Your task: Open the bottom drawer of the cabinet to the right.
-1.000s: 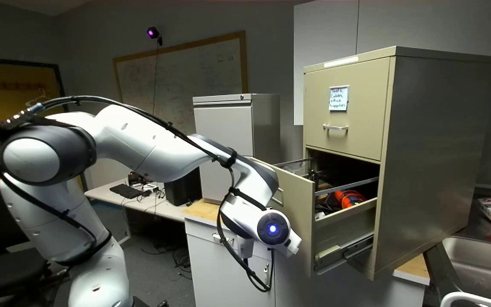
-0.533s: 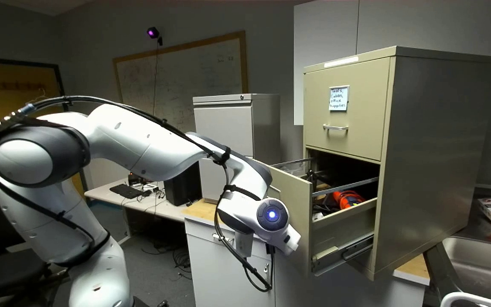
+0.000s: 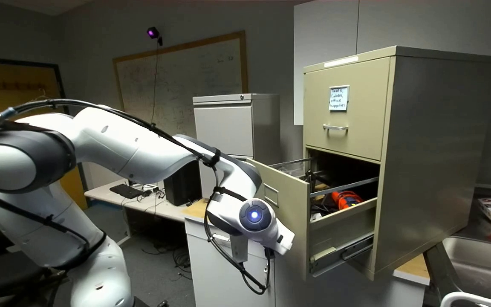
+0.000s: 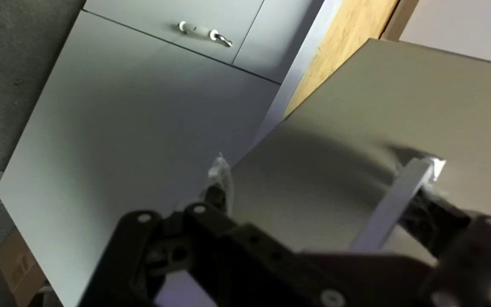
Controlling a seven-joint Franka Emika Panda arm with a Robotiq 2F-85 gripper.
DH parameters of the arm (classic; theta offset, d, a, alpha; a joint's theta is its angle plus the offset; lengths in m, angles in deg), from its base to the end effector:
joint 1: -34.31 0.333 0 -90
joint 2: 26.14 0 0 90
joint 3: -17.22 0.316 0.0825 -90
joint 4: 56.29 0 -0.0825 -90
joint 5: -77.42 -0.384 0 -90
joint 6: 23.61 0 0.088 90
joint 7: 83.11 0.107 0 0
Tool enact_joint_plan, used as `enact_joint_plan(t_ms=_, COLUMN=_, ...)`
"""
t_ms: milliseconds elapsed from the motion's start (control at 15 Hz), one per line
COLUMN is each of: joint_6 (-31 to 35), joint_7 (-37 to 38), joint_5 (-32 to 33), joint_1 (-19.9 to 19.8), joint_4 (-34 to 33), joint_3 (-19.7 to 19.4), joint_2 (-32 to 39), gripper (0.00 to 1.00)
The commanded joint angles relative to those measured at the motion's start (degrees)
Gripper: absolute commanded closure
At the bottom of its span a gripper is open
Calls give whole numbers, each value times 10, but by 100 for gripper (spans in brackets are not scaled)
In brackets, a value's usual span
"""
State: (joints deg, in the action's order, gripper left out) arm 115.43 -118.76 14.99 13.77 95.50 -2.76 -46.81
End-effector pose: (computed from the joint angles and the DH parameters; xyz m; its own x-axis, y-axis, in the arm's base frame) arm 0.3191 -0.2625 0.3669 0.5311 -0.8235 0.1994 -0.4833 -0.4877 -0.7270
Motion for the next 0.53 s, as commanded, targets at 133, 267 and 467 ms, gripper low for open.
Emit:
enact_joint_plan(t_ms=133, joint_6=78, joint_7=-70, joint_5=-99, joint_1=29, joint_4=40, joint_3=24, joint_2=-128, gripper=0)
enact_joint_plan(t_ms=267, joint_6=123, joint_7=-98, joint_5=-142, joint_1=38, joint_4=58, joint_3=38, joint_2=-154, gripper=0)
enact_joint_plan(t_ms=467, joint_6=167, joint_7=-115, joint_5=-177, joint_1=45, joint_4=71, joint_3=59, joint_2=-169, gripper=0)
